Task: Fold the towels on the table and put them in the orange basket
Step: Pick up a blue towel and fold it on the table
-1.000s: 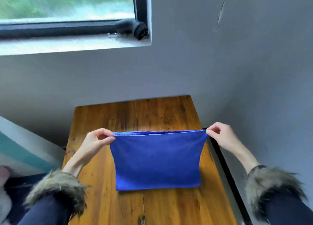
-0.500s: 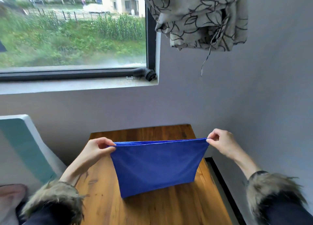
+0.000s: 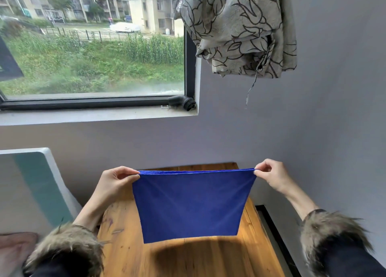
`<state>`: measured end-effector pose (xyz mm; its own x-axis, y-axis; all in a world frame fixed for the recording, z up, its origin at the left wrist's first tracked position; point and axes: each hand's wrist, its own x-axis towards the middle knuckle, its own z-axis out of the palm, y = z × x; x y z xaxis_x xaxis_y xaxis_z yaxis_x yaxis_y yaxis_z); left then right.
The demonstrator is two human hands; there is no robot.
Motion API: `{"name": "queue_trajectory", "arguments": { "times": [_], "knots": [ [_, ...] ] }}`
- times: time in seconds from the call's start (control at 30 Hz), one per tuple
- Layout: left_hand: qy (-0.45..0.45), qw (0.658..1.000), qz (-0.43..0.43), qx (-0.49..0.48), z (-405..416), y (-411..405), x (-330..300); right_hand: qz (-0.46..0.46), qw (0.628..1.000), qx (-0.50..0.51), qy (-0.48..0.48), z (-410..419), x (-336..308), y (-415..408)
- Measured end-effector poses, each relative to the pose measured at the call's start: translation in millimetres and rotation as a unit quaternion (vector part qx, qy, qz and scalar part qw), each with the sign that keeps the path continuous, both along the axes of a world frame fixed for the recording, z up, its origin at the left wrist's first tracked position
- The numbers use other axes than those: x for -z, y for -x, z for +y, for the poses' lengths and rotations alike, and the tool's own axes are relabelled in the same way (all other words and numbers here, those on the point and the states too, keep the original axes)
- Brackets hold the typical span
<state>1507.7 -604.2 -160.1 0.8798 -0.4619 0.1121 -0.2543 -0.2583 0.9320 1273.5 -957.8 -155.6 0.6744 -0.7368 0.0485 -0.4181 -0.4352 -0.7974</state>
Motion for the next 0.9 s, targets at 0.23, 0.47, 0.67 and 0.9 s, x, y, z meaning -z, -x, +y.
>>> {"name": "queue_trajectory", "arguments": {
  "times": [0.23,0.47,0.67,0.9],
  "knots": [
    [0.029,0.999,-0.027,-0.032,7.4,-3.7,-7.5,0.036,0.997,-0.021,0.071,10.6,-7.2,-7.5],
    [0.029,0.998,-0.045,-0.035,14.3,-12.2,-4.3,0.016,0.997,-0.007,0.068,16.7,-15.7,-16.5],
    [-0.026,0.995,-0.100,-0.005,17.7,-18.1,-8.9,-0.005,0.999,-0.049,0.002,15.5,-23.2,-19.2],
    [-0.104,0.979,-0.174,-0.006,12.3,-20.0,-7.9,0.035,0.994,-0.101,0.012,15.6,-29.0,-24.1]
  ]
}}
